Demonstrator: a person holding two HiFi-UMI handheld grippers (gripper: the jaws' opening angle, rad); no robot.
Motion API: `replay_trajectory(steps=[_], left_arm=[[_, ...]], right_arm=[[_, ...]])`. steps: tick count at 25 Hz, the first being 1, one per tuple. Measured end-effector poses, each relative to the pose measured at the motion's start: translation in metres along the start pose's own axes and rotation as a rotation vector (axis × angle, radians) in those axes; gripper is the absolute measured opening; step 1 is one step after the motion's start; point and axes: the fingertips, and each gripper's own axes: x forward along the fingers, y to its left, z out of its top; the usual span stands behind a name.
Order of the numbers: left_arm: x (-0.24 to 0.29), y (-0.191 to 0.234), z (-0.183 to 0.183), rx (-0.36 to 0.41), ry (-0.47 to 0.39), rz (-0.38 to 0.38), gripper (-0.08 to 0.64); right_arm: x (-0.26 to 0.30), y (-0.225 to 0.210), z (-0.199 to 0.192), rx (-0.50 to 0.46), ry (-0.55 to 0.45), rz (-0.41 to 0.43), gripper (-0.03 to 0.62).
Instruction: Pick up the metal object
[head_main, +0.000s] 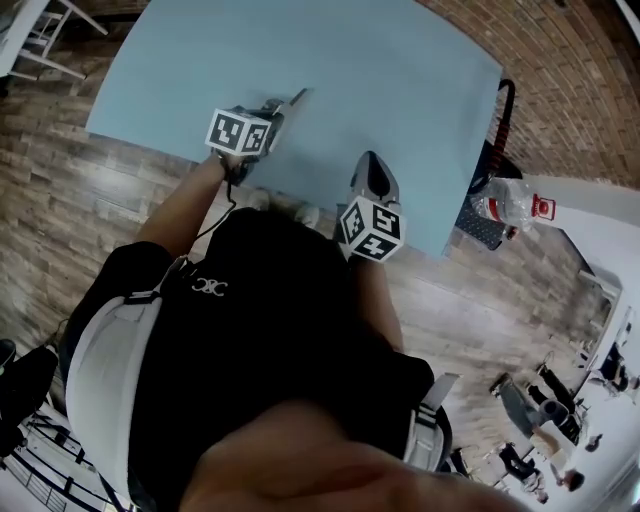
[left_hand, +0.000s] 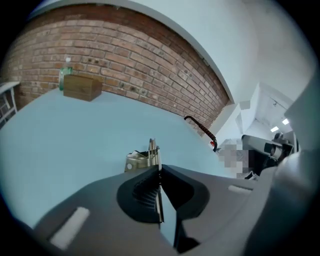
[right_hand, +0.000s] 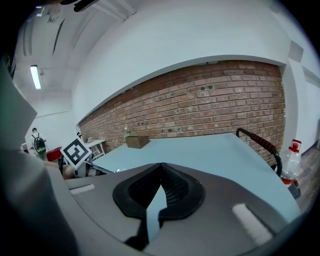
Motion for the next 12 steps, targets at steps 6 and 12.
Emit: replay_trajectory(steps=[6, 12], left_arm=[[-0.042, -0.041, 0.060, 0.171, -0.205, 0.108, 0.006], [-0.074, -0.072, 0.094, 0.254, -0.399, 0.195, 0.006]], right_arm=[[0.005, 0.004, 0.012, 0.022, -0.043, 0.036, 0.014], [0.008, -0.009, 0.030, 0.072, -0.109, 0.026, 0.014]])
